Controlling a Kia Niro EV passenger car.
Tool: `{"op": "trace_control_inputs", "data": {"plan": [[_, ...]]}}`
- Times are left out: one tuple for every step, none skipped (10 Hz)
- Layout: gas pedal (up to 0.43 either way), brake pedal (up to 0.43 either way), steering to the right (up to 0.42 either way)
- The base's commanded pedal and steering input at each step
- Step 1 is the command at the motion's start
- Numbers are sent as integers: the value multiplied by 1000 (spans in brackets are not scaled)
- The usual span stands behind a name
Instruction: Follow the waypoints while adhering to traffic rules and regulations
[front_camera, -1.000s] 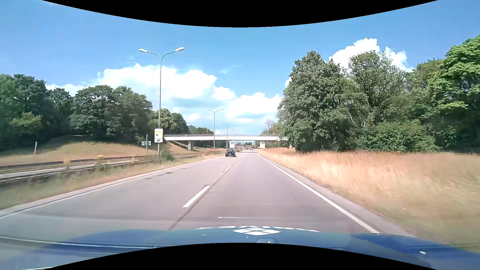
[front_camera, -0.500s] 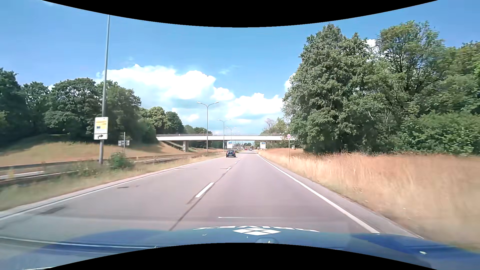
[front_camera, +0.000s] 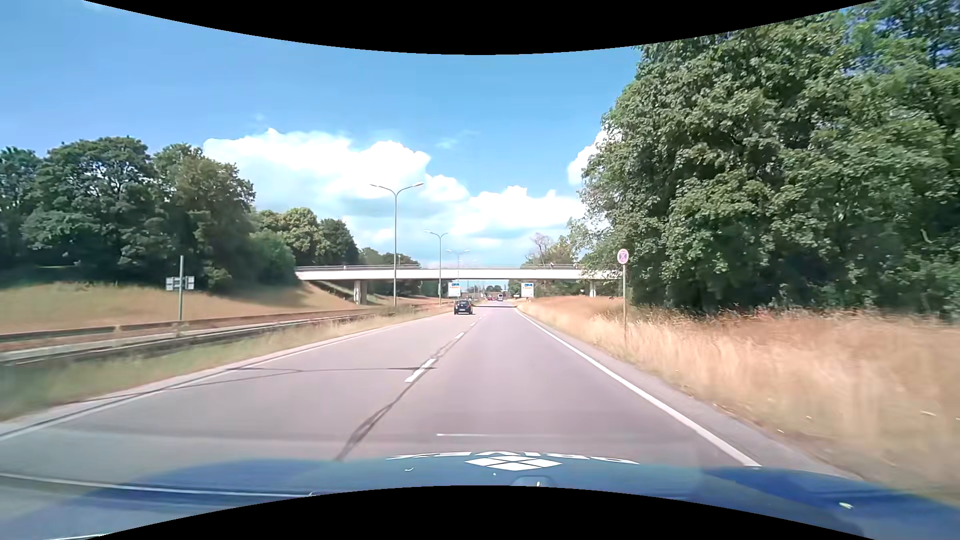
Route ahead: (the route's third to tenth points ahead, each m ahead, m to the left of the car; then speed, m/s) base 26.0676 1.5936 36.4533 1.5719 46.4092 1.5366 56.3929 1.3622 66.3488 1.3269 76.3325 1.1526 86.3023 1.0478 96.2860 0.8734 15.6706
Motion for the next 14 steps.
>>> {"op": "trace_control_inputs", "data": {"plan": [[177,0,-3],[177,0,-2],[177,0,-2],[177,0,-2],[177,0,-2],[177,0,-2],[177,0,-2],[177,0,-2],[177,0,-5],[177,0,-4],[177,0,-5],[177,0,-5],[177,0,-5],[177,0,-5]]}}
